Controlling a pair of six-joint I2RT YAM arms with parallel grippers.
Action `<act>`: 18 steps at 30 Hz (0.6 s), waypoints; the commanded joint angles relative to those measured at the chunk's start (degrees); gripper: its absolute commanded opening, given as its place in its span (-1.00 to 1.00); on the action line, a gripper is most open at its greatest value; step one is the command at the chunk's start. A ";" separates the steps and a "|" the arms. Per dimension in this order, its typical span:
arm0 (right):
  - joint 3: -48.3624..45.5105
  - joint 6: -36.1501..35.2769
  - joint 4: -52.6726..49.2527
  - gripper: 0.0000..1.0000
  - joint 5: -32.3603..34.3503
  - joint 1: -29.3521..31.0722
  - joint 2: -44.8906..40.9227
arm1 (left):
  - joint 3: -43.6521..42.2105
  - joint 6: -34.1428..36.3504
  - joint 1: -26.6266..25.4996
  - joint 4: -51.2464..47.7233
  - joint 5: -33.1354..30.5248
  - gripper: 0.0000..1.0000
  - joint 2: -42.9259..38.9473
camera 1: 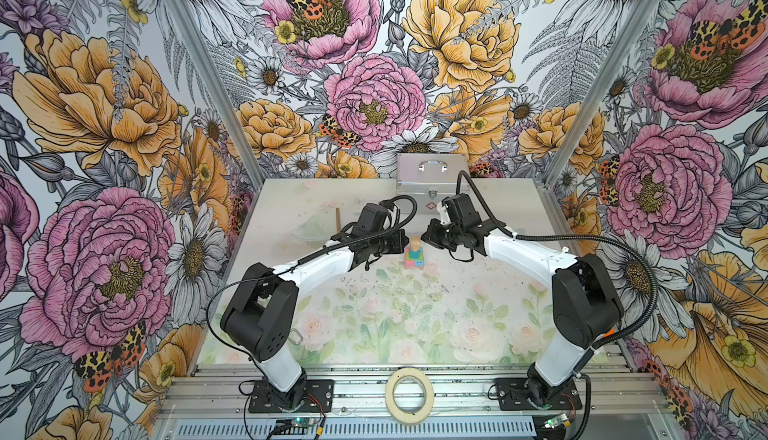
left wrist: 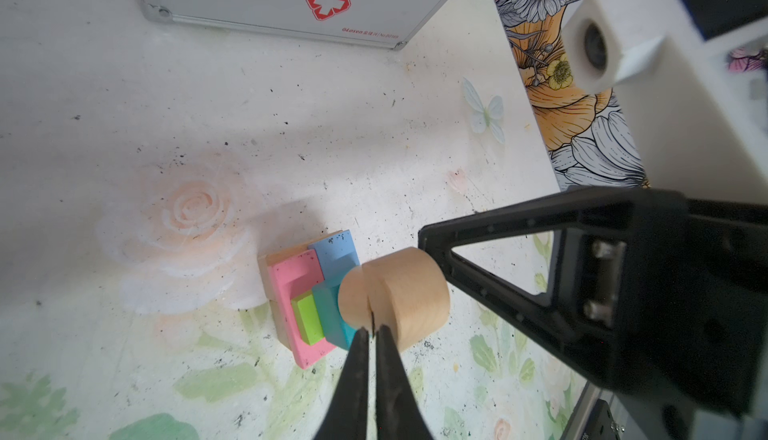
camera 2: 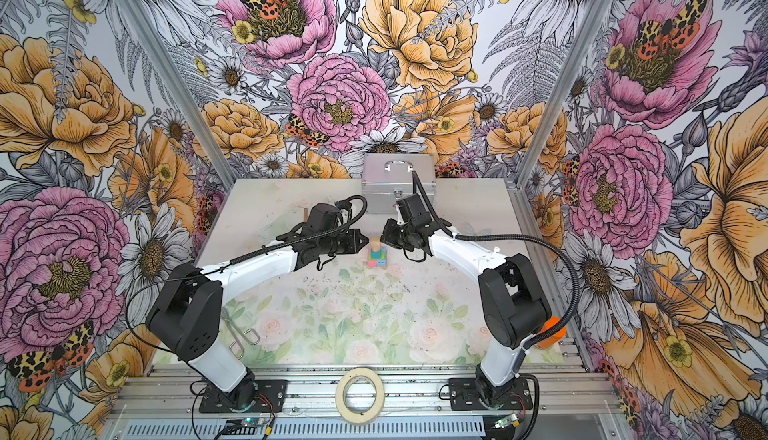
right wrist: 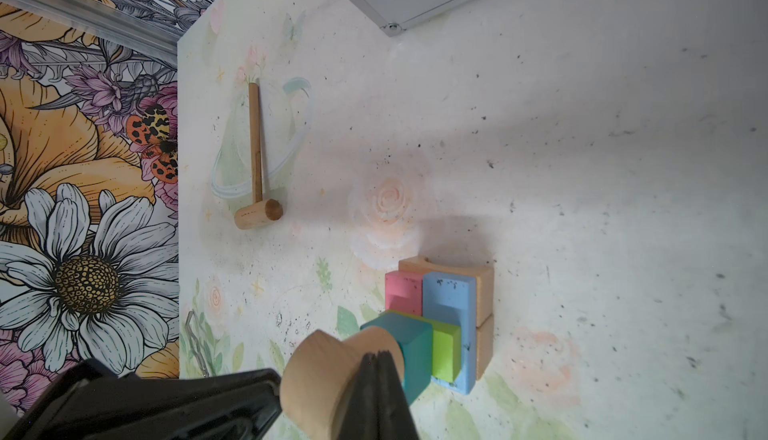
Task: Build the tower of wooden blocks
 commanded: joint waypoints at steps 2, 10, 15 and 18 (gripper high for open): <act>2.04 0.70 1.43 -1.00 0.09 -0.21 0.90 | -0.41 0.41 -0.47 0.09 -0.69 -0.83 -1.47; 2.34 0.61 1.42 -1.00 -0.17 -0.22 1.31 | -0.23 0.51 -0.43 -0.04 -0.74 -0.83 -1.49; 2.13 0.76 1.30 -1.00 -0.17 -0.21 1.27 | -0.20 0.55 -0.43 -0.04 -0.68 -0.83 -1.39; 1.80 0.79 1.33 -1.00 0.00 -0.21 0.99 | -0.22 0.61 -0.43 -0.04 -0.68 -0.83 -1.37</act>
